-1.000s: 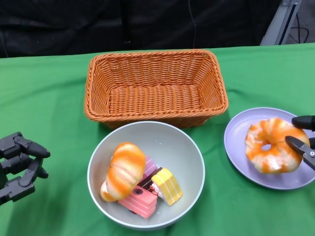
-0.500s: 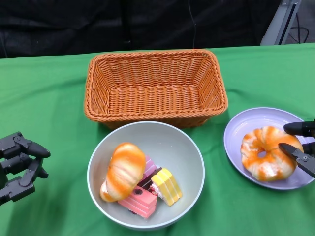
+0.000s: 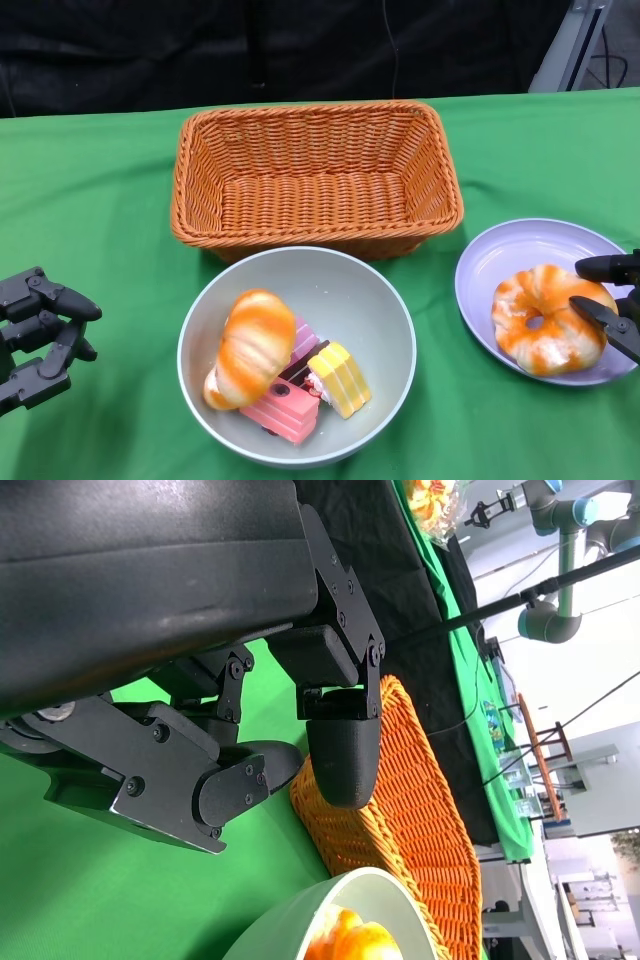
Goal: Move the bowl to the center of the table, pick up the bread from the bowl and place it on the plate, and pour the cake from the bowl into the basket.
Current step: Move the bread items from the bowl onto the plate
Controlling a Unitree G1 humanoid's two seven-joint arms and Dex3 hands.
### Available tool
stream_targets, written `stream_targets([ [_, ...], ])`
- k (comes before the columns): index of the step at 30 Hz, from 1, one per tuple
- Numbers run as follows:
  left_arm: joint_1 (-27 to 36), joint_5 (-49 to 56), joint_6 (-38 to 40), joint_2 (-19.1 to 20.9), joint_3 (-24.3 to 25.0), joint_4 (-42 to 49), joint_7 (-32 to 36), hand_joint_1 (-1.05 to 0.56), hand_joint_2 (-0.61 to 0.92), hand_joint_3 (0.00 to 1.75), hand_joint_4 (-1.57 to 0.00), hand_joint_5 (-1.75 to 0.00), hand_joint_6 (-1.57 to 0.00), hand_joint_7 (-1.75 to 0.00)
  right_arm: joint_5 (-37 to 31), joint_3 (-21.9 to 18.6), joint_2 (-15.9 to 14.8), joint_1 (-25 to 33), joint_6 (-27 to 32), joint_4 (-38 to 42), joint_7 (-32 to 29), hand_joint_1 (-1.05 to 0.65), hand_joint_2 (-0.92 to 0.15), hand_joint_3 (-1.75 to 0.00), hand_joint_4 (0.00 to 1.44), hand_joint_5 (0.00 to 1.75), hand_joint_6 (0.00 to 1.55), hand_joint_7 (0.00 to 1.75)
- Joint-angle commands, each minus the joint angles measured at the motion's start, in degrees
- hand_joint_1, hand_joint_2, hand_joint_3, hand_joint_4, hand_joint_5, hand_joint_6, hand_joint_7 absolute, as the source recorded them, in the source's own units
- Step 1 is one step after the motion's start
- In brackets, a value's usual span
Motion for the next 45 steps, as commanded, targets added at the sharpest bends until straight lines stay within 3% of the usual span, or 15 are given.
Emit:
stream_targets([
  [1, 0.0, -0.6, 0.0, 0.8, 0.1, -0.5, -0.4, -0.06, 0.63, 0.88, -0.81, -1.4, -0.85, -1.07, -5.3, 2.4, -3.3, 0.1, 2.0, -1.3, -1.7, -0.15, -0.92, -0.01, 0.65, 0.55, 0.82, 0.18],
  [3, 0.0, -0.7, 0.2, 0.9, 0.0, -0.5, -0.6, -0.05, 0.63, 0.89, -0.81, -1.41, -0.84, -1.08, -7.0, 3.4, -3.9, 0.4, 2.9, -2.2, -1.7, -0.17, -0.92, -0.02, 0.57, 0.28, 0.73, 0.04],
  [6, 0.0, -0.5, 0.0, 0.9, 0.0, -0.5, -0.5, -0.05, 0.63, 0.9, -0.81, -1.42, -0.84, -1.08, -9.1, 4.6, -4.7, 1.1, 4.1, -3.7, -1.3, -0.21, -0.92, -0.03, 0.5, 0.15, 0.63, 0.0],
  [9, -0.1, -0.3, -0.4, 1.1, -0.1, -0.1, -0.4, -0.06, 0.63, 0.89, -0.81, -1.42, -0.84, -1.09, -11.6, 6.3, -5.5, 2.0, 6.1, -6.1, -0.6, -0.28, -0.92, -0.04, 0.33, 0.04, 0.44, 0.0],
  [15, -0.1, 0.2, -0.8, 1.2, -0.1, 0.1, 0.0, -0.07, 0.62, 0.9, -0.82, -1.42, -0.83, -1.09, -13.3, 7.8, -5.8, 3.4, 8.0, -9.1, 0.4, -0.34, -0.92, -0.02, 0.02, 0.0, 0.15, 0.0],
  [21, 0.2, -0.3, 0.0, 1.0, -0.1, -0.6, -0.4, -0.05, 0.63, 0.91, -0.8, -1.43, -0.83, -1.09, -14.0, 9.1, -6.9, 4.2, 7.4, -10.0, 1.5, -0.42, -0.92, -0.04, 0.0, 0.0, 0.04, 0.0],
  [25, 0.3, -0.2, -0.1, 0.9, -0.1, -0.8, -0.2, -0.04, 0.63, 0.9, -0.8, -1.43, -0.83, -1.09, -14.7, 9.8, -7.5, 4.7, 5.0, -9.7, 0.3, -0.46, -0.92, -0.05, 0.0, 0.0, 0.04, 0.0],
  [28, 0.3, -0.1, 0.1, 1.0, -0.2, -0.9, -0.1, -0.04, 0.64, 0.89, -0.8, -1.43, -0.83, -1.08, -16.1, 10.1, -7.8, 5.3, -2.5, -7.7, -4.5, -0.49, -0.92, -0.04, 0.0, 0.0, 0.08, 0.02],
  [29, 0.3, -0.2, 0.1, 1.0, -0.2, -0.8, -0.1, -0.04, 0.64, 0.89, -0.8, -1.43, -0.83, -1.08, -15.3, 10.0, -7.7, 5.4, -9.0, -6.1, -6.8, -0.6, -0.92, -0.13, 0.0, 0.0, 0.07, 0.02],
  [31, 0.2, -0.2, -0.2, 1.0, -0.1, -0.5, -0.3, -0.04, 0.64, 0.88, -0.79, -1.43, -0.83, -1.08, -13.9, 9.9, -7.8, 5.6, -19.1, -4.5, -9.0, -0.48, -0.92, -0.08, 0.12, 0.05, 0.18, 0.03],
  [36, -0.2, -0.2, -0.7, 1.0, -0.2, 0.2, -0.6, -0.05, 0.65, 0.87, -0.79, -1.43, -0.83, -1.09, -16.1, 12.3, -10.4, 4.8, -34.7, -5.9, -7.7, -0.5, -0.92, -0.05, 0.43, 0.12, 0.38, 0.05],
  [39, -0.4, -0.8, -0.5, 0.9, -0.1, 0.3, -1.1, -0.06, 0.65, 0.87, -0.8, -1.43, -0.83, -1.09, -16.8, 14.0, -10.8, 4.2, -36.8, -8.6, -4.7, -0.53, -0.92, -0.06, 0.5, 0.12, 0.44, 0.05],
  [40, -0.5, -0.7, -0.6, 0.9, -0.1, 0.4, -1.1, -0.06, 0.65, 0.87, -0.8, -1.43, -0.83, -1.09, -16.1, 14.8, -10.4, 3.8, -36.8, -9.9, -3.0, -0.51, -0.92, -0.04, 0.55, 0.13, 0.53, 0.06],
  [45, -0.7, -0.4, -0.2, 0.9, -0.2, 0.6, -0.7, -0.06, 0.65, 0.86, -0.8, -1.42, -0.83, -1.08, -15.5, 17.4, -8.4, 2.1, -34.1, -15.1, 3.3, -0.48, -0.92, -0.01, 0.64, 0.1, 0.63, 0.04],
])
